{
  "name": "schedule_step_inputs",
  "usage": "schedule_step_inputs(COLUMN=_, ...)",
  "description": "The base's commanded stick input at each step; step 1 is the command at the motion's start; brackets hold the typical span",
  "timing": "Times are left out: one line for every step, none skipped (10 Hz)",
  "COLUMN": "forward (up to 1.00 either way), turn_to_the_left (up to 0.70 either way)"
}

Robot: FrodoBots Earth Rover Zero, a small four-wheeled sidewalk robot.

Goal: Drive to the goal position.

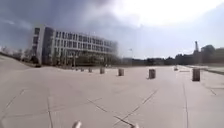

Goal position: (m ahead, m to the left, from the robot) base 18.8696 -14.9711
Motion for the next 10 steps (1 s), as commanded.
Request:
schedule_step_inputs(forward=0.70, turn_to_the_left=-0.23)
schedule_step_inputs(forward=0.70, turn_to_the_left=-0.33)
schedule_step_inputs(forward=0.70, turn_to_the_left=-0.35)
schedule_step_inputs(forward=0.70, turn_to_the_left=-0.35)
schedule_step_inputs(forward=0.70, turn_to_the_left=-0.22)
schedule_step_inputs(forward=0.70, turn_to_the_left=0.00)
schedule_step_inputs(forward=0.70, turn_to_the_left=0.00)
schedule_step_inputs(forward=0.70, turn_to_the_left=0.00)
schedule_step_inputs(forward=0.70, turn_to_the_left=0.00)
schedule_step_inputs(forward=0.70, turn_to_the_left=0.00)
